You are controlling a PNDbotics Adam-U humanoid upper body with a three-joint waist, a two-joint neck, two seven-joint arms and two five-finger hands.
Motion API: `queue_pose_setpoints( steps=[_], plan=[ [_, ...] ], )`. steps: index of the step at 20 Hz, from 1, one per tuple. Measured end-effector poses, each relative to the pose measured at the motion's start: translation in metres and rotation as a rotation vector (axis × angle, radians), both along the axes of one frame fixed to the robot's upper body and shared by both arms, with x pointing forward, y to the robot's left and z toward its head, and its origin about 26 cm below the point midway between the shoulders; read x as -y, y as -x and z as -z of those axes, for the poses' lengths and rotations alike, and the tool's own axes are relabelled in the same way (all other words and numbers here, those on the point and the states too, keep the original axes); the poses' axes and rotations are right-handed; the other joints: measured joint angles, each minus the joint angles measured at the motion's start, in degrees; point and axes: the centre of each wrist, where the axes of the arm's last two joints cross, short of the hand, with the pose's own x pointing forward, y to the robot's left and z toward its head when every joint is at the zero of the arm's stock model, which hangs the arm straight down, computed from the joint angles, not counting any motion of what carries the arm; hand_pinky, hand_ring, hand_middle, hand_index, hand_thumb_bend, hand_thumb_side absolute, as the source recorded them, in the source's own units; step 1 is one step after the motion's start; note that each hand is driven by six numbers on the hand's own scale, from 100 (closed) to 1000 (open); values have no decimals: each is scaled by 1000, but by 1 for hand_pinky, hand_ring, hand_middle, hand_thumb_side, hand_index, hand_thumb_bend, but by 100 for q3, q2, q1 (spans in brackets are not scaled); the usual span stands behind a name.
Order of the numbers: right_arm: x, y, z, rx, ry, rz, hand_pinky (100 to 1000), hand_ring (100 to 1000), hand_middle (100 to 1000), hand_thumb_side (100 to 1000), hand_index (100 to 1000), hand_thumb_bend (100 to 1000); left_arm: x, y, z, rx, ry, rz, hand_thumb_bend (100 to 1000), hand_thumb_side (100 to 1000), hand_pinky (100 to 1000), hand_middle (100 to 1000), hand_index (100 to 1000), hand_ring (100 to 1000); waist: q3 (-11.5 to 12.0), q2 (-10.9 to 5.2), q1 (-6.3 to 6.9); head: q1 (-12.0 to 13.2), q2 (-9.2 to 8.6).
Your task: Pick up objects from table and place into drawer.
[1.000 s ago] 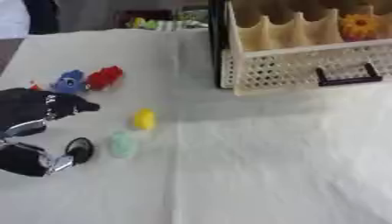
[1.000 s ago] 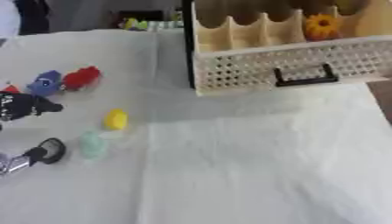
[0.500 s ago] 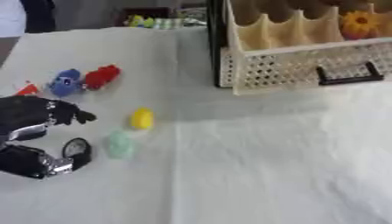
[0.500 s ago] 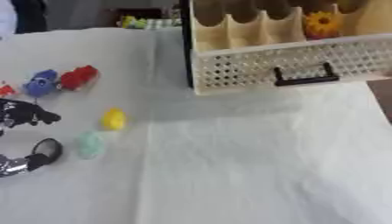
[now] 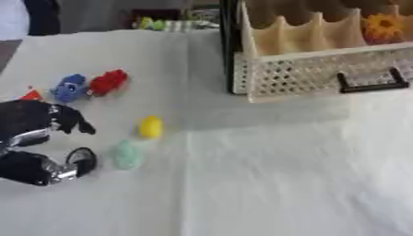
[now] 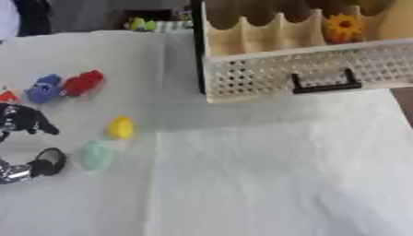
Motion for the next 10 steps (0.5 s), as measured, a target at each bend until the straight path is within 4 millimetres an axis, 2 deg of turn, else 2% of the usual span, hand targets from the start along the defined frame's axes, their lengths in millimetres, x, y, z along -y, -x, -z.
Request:
queue_pose_setpoints(
  steps=[5,6,10],
  plan=[
    [1,0,0,-4,-1,2,575,555,351,964,702,100,-7,-2,7,28,44,-17,333,970,477,723,829,689,-1,18,7,7,-8],
    [1,0,0,-5,-1,2,576,555,350,963,702,100,-9,-3,10,30,49,-22,340,992,481,728,836,693,-3,20,7,15,-19],
    [0,0,1,-9,-6,0,576,553,348,964,700,100,-16,-7,20,6,43,-37,380,1000,526,768,959,735,-28,35,6,31,-45]
  ],
)
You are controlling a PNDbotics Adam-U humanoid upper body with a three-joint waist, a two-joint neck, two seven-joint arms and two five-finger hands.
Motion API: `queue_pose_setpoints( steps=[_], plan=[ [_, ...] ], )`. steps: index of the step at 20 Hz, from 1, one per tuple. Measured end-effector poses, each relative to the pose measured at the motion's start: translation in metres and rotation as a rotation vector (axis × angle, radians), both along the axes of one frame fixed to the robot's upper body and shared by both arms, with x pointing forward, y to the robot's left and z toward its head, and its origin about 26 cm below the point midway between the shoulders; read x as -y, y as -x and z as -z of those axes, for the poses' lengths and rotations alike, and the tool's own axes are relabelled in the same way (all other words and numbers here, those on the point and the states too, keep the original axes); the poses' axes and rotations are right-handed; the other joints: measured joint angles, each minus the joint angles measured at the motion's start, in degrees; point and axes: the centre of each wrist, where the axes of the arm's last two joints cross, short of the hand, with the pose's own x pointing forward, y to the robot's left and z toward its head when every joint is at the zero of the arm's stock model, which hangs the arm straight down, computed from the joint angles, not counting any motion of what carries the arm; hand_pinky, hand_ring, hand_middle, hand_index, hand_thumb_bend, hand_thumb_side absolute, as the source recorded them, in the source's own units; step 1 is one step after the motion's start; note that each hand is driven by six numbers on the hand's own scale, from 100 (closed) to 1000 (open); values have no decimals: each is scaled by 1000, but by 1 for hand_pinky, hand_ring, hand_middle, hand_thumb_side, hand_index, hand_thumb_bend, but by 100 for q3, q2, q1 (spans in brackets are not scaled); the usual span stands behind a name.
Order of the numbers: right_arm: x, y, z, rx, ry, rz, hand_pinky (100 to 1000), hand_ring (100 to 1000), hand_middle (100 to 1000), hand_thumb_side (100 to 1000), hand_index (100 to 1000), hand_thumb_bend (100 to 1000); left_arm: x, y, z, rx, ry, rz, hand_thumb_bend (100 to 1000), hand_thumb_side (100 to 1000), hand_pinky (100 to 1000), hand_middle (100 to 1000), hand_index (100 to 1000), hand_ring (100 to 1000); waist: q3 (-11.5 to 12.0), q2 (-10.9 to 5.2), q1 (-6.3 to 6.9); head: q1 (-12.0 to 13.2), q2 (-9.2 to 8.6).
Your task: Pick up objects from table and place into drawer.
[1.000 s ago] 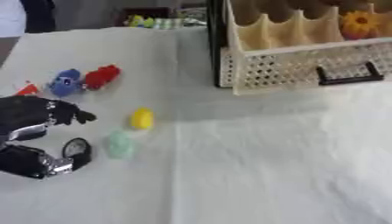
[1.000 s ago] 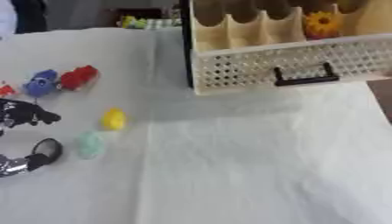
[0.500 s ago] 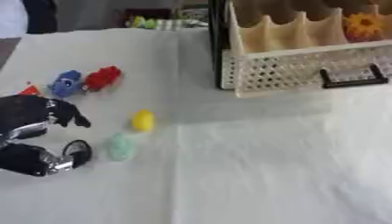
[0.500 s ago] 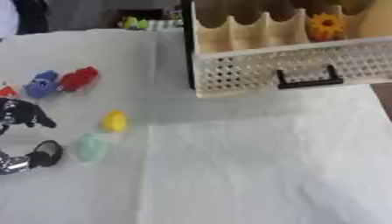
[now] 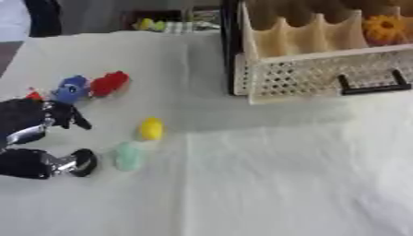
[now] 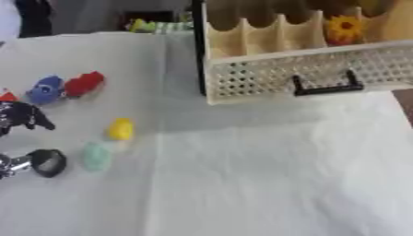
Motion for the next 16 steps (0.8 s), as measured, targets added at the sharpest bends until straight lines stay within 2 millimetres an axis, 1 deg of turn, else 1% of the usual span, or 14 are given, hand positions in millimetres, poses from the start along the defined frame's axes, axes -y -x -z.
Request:
queue_pose_setpoints(
  steps=[1,7,8,9,10,11,15,16],
  plan=[
    [0,0,0,0,0,1,575,553,347,964,700,100,-2,-1,2,-11,-7,-2,389,1000,532,780,1000,743,0,4,0,3,-1],
    [0,0,1,-9,-14,1,575,551,344,967,697,100,-12,-5,10,-86,-45,-27,401,1000,541,806,1000,756,-8,17,-1,19,-28],
    [0,0,2,-12,-15,2,575,551,343,970,697,100,-13,-6,11,-98,-50,-35,391,973,537,805,1000,748,-12,20,-1,20,-34],
    [0,0,2,-14,-15,3,575,551,342,971,697,100,-15,-7,12,-109,-54,-42,369,919,532,802,1000,742,-21,22,-1,21,-47],
    [0,0,2,-16,-16,4,575,550,341,971,696,100,-16,-8,15,-120,-57,-49,329,834,524,800,1000,736,-32,26,-1,22,-52],
    [1,0,3,-19,-17,5,575,550,341,972,696,100,-17,-9,16,-128,-60,-54,313,798,516,799,1000,731,-37,36,-1,22,-53],
    [0,0,5,-24,-24,3,575,550,339,976,695,100,-20,-11,20,-131,-62,-74,317,777,477,783,1000,699,-68,52,-1,31,-56],
    [1,0,5,-24,-26,5,575,550,339,976,695,100,-21,-12,20,-127,-62,-78,336,794,459,773,1000,688,-74,56,-1,36,-57]
  ],
)
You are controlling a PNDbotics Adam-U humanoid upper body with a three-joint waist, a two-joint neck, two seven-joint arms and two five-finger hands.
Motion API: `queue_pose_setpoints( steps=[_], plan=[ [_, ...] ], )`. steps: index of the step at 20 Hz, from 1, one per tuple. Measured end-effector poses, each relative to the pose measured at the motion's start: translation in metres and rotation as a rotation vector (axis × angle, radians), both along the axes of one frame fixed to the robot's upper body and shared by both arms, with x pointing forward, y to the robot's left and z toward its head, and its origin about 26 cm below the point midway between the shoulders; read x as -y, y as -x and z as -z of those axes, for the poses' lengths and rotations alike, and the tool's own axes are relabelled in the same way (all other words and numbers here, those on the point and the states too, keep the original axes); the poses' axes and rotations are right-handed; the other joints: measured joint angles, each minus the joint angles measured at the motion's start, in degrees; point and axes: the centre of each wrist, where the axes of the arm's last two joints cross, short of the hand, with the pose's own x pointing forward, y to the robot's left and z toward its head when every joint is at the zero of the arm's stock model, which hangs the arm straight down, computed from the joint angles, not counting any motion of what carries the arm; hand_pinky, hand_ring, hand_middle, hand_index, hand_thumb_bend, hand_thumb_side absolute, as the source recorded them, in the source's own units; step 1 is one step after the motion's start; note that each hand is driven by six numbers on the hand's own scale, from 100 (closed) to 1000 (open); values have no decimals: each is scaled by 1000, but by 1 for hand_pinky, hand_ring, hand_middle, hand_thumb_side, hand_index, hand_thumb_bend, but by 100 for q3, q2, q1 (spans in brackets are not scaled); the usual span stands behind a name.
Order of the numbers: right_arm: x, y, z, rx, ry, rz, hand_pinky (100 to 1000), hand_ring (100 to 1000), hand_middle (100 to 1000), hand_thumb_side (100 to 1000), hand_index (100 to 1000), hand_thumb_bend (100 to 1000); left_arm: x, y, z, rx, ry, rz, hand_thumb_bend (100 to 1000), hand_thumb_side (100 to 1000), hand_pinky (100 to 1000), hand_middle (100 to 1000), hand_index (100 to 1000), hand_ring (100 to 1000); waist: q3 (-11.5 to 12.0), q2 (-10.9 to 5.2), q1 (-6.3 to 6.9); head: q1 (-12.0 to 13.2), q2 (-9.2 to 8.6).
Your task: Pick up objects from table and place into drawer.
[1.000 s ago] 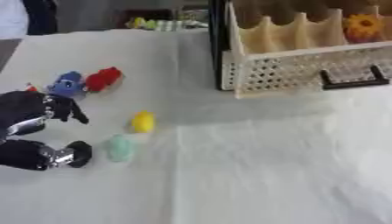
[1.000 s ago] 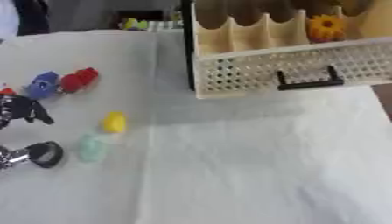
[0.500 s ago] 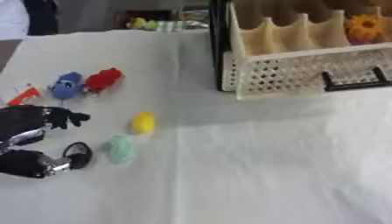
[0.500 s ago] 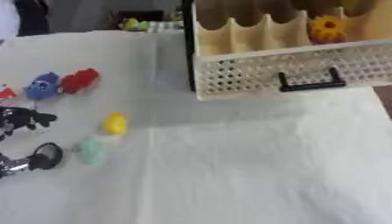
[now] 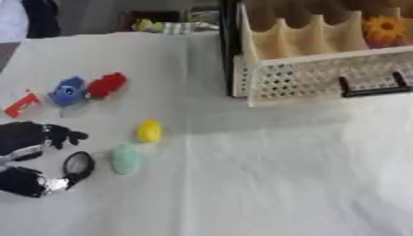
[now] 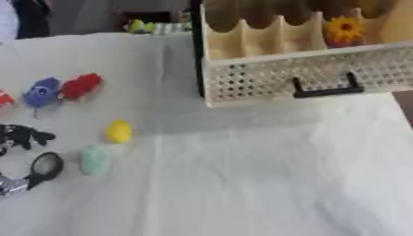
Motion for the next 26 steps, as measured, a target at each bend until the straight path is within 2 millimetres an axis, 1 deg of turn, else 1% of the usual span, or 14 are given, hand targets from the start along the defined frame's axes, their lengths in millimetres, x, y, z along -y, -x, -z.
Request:
queue_pose_setpoints(
  steps=[3,4,7,9,10,14,22,26],
  plan=[
    [0,0,1,-5,-6,2,575,549,337,975,693,100,-1,-1,0,19,-9,-10,362,805,449,766,1000,680,-6,9,0,20,-2],
    [0,0,2,-6,-7,2,575,549,336,974,693,100,-2,-1,0,26,-15,-14,379,822,449,765,1000,680,-11,16,1,28,-7],
    [0,0,2,-10,-7,3,575,549,335,974,691,100,-2,-3,2,41,-30,-21,408,832,447,755,1000,676,-35,27,2,42,-45],
    [1,0,3,-14,-8,4,575,548,334,973,691,100,-4,-5,4,49,-40,-30,436,862,447,739,1000,669,-38,29,2,54,-47],
    [0,0,3,-15,-9,3,575,548,334,971,691,100,-5,-5,4,52,-48,-34,449,873,446,723,983,660,-42,30,4,59,-47],
    [0,0,4,-18,-16,4,575,547,333,971,690,100,-9,-7,7,59,-74,-45,483,905,456,714,958,655,-50,35,13,79,-47],
    [1,0,4,-23,-25,11,575,546,331,969,688,100,-9,-9,13,59,-123,-29,502,870,443,679,925,628,-36,40,19,118,-47],
    [0,0,5,-26,-32,9,574,546,329,971,687,100,-10,-10,15,54,-137,-31,513,825,423,656,911,600,-41,50,19,137,-47]
  ],
)
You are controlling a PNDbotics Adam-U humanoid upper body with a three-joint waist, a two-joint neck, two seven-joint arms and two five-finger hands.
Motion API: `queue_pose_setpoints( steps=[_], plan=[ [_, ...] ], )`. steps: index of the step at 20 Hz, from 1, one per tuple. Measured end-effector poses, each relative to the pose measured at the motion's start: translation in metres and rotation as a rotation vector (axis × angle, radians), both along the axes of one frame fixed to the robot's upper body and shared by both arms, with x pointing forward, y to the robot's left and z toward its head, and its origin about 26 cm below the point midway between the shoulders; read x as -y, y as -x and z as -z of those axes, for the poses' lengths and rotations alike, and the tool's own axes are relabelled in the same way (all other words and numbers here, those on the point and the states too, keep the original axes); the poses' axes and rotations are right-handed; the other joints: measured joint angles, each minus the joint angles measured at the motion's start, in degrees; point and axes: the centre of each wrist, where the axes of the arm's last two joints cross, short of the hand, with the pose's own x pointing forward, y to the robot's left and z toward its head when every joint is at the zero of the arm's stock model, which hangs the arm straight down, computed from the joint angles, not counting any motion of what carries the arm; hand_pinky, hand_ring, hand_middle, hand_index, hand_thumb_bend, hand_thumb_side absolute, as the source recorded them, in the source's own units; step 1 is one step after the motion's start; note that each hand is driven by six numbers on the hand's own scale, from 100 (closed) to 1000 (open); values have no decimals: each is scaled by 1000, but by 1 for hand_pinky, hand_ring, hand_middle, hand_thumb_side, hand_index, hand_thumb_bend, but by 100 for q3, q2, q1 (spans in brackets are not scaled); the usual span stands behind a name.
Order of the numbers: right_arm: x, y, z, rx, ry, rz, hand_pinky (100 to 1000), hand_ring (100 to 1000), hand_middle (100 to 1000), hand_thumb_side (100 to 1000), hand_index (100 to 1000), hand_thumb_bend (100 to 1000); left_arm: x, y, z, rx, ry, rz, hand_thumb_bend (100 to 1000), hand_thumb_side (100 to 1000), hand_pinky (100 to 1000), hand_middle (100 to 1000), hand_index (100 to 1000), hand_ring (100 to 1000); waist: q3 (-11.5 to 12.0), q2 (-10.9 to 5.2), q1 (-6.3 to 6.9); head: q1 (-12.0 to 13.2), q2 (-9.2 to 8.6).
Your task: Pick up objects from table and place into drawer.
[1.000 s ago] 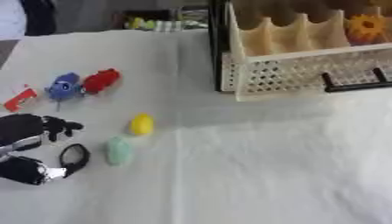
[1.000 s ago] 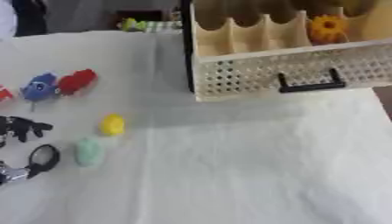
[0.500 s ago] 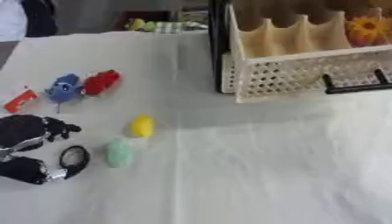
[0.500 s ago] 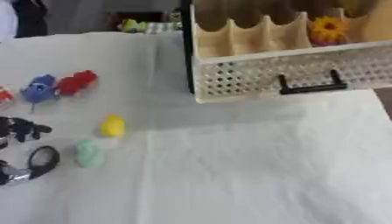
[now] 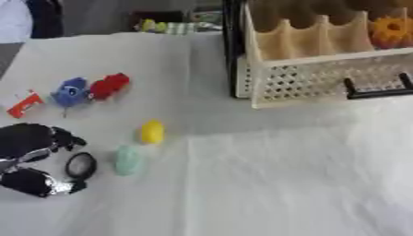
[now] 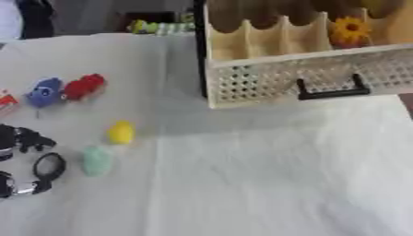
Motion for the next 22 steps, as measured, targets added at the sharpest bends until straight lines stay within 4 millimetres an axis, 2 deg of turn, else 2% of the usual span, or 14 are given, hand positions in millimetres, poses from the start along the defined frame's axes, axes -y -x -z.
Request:
queue_pose_setpoints(
  steps=[5,13,18,22],
  plan=[
    [0,0,0,-5,-2,-1,573,546,328,969,687,100,-1,-3,0,32,-20,-11,475,758,402,633,901,579,-18,15,2,13,0],
    [-1,0,1,-11,-6,-4,573,546,327,968,687,100,-5,-10,6,57,-7,-35,434,760,381,611,885,558,-28,16,2,45,-2],
    [-1,0,1,-16,-10,0,574,546,327,969,687,100,-5,-11,6,66,-1,-33,443,740,361,584,848,529,-29,18,2,49,-2],
    [-1,0,2,-19,-18,2,574,545,325,968,686,100,-5,-11,5,77,2,-21,445,696,323,547,773,490,-28,19,2,50,-2]
  ],
)
